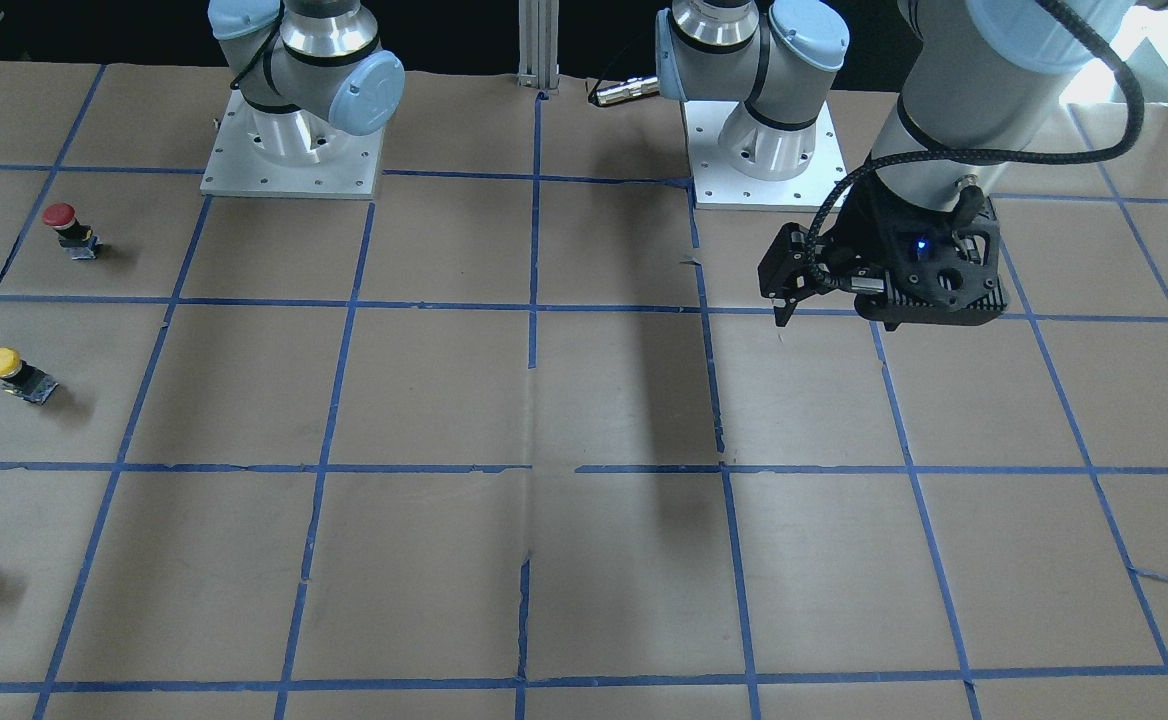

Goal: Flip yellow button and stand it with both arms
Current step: 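Open the right gripper and lift it off the standing button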

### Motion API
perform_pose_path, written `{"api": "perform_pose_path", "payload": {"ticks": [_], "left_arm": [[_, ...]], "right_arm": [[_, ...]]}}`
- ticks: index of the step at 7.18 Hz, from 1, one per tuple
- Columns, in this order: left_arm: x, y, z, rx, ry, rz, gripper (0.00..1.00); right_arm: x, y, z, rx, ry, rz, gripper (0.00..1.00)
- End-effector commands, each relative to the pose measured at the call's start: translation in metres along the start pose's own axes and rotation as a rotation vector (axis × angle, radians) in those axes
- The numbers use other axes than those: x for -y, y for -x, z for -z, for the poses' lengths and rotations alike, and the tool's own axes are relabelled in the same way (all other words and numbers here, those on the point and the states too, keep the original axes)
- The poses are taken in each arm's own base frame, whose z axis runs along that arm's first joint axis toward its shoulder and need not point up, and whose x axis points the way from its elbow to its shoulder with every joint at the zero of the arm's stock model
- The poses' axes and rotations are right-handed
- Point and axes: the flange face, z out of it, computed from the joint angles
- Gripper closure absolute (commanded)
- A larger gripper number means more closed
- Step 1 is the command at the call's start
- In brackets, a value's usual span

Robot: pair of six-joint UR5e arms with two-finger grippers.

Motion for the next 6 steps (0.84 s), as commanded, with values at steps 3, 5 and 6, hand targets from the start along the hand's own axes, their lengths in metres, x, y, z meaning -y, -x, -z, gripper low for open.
{"api": "perform_pose_path", "payload": {"ticks": [3, 5, 6], "left_arm": [[0.0, 0.0, 0.0, 0.0, 0.0, 0.0, 0.01], [0.0, 0.0, 0.001, 0.0, -0.003, 0.0, 0.01], [0.001, 0.0, 0.0, 0.0, -0.002, 0.0, 0.0]], "right_arm": [[0.006, 0.185, 0.011, -0.146, 0.128, -0.045, 0.32], [-0.004, 0.256, -0.001, -0.141, 0.131, -0.075, 0.31], [-0.005, 0.277, -0.006, -0.141, 0.135, -0.068, 0.31]]}}
